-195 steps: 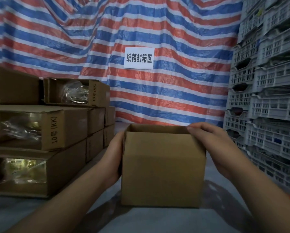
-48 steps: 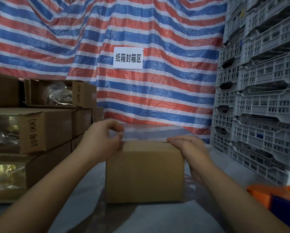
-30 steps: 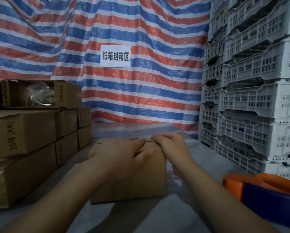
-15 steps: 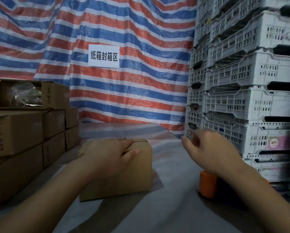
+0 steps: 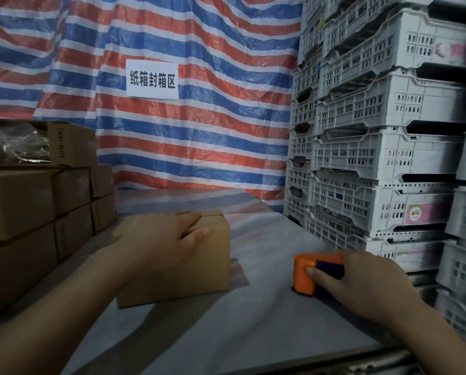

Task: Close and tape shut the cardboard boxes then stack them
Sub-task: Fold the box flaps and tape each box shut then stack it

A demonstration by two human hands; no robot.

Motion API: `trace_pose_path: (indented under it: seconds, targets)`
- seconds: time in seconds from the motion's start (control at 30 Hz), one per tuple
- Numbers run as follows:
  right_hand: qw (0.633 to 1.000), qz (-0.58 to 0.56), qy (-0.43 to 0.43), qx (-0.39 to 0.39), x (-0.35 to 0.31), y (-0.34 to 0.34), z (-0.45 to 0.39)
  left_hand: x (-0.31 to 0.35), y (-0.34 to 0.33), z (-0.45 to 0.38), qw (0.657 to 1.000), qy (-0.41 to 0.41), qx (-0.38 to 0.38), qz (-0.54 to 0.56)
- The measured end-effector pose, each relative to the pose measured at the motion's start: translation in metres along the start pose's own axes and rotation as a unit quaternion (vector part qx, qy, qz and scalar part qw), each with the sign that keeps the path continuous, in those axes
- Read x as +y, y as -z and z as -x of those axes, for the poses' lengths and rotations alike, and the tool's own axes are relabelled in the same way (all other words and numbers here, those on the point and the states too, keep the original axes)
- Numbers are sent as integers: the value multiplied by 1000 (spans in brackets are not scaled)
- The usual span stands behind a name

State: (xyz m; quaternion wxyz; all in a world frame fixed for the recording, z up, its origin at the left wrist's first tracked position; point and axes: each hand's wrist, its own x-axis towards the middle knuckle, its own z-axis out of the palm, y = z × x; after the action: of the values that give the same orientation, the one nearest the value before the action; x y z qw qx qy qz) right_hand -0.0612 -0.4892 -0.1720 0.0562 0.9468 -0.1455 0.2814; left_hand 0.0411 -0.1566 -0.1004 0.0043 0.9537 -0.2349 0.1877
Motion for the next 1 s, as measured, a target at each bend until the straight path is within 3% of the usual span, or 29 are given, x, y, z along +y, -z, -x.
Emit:
trace_pose_path:
  seconds: [0.27, 0.4, 0.5, 0.6, 0.77, 0.9, 1.0]
  targets:
    - [998, 13, 54, 34, -12, -10, -15, 4, 4, 5, 1000, 8, -7, 13]
    - [998, -2, 49, 46, -18, -5, -30, -2, 7, 2, 996, 21, -34, 80]
    - [987, -129, 7, 96, -27, 17, -57, -8, 12, -4, 979, 69, -63, 179]
    - [945, -306, -19, 115, -51, 55, -88, -11, 23, -6, 954, 67, -72, 284]
    - [860, -510, 6, 6, -131, 108, -135, -19, 38, 1, 911, 71, -61, 401]
    - [837, -537, 53, -94, -195, 124, -160, -23, 39, 0, 834, 150, -4, 530]
    - [857, -489, 102, -127, -219, 124, -168, -25, 39, -5, 704, 213, 43, 676]
